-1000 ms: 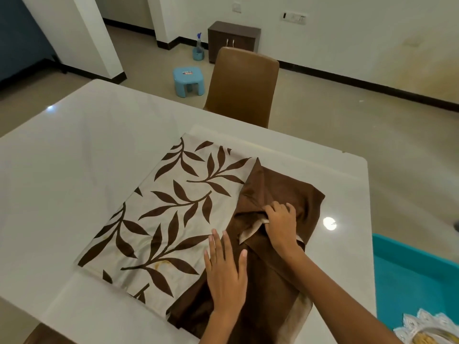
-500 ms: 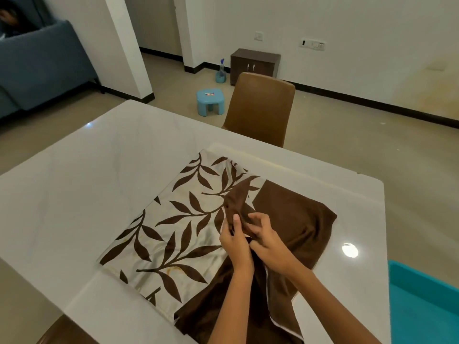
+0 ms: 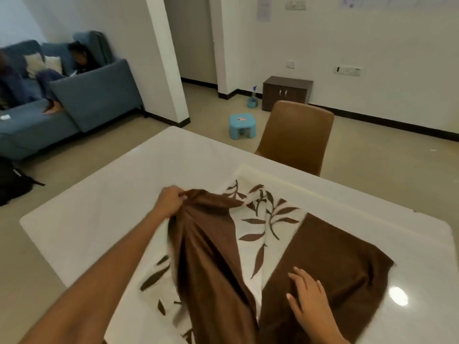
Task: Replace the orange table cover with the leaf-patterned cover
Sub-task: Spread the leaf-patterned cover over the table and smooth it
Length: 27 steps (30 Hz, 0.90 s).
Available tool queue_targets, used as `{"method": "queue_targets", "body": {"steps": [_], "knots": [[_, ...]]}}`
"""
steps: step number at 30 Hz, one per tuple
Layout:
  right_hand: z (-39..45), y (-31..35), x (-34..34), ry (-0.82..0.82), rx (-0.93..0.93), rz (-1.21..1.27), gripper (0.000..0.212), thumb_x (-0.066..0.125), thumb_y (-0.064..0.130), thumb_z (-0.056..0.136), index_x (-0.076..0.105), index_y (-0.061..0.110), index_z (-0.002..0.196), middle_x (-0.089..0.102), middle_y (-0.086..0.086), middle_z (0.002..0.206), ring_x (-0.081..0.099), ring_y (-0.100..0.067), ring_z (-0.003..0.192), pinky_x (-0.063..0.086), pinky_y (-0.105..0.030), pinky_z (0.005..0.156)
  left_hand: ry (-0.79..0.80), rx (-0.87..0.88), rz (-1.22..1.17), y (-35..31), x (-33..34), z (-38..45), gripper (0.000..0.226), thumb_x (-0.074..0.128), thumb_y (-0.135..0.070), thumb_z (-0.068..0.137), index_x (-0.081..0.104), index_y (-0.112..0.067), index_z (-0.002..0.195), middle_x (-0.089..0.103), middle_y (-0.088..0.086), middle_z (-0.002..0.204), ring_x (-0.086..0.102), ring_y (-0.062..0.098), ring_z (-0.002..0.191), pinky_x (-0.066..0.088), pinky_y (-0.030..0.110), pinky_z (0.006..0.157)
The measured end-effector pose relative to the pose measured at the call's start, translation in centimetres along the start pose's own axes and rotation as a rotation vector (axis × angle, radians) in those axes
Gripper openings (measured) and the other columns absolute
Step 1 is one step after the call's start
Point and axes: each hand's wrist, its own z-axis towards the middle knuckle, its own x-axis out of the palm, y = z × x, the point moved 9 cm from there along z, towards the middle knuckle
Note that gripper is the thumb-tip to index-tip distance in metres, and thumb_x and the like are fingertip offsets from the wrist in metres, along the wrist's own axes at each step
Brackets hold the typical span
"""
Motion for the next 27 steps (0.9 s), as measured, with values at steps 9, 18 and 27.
{"method": "queue_targets", "body": {"steps": [9, 18, 27], "knots": [[3.2, 4.4, 4.9, 0.124, 0.241, -0.216, 0.066, 0.019, 0.064, 0.092, -0.002, 0.036, 0.148, -0.013, 0.005, 0.158, -0.008, -0.017, 0.145, 0.004, -0.048, 0.115, -0.433, 0.085, 0.312, 1.0, -0.5, 1.8, 0.059, 0.035, -0.037, 0.101, 0.018, -0.011, 0.151, 0.009, 0.019, 0.157, 0.01, 0.032, 0.145, 0.001, 0.051, 0.115], [3.9, 2.9, 6.3, 0.019, 0.195, -0.23, 0.091, -0.031, 0.08, 0.056, -0.021, 0.041, 0.137, -0.025, 0.011, 0.148, -0.014, -0.011, 0.14, 0.004, -0.048, 0.114, 0.015, -0.064, 0.233, 11.3, 15.6, -3.8, 0.079, 0.009, -0.068, 0.093, 0.014, -0.016, 0.152, 0.014, 0.016, 0.157, 0.012, 0.031, 0.145, 0.008, 0.046, 0.115], [4.1, 0.1, 5.4, -0.017, 0.11, -0.299, 0.069, 0.018, 0.07, 0.089, 0.015, 0.035, 0.149, 0.028, 0.001, 0.152, 0.02, -0.017, 0.137, 0.031, -0.055, 0.101, 0.076, 0.215, 0.273, 15.0, 14.3, 2.3, 0.084, -0.013, -0.074, 0.083, -0.001, -0.025, 0.15, -0.005, 0.004, 0.158, -0.003, 0.024, 0.147, -0.004, 0.042, 0.117]]}}
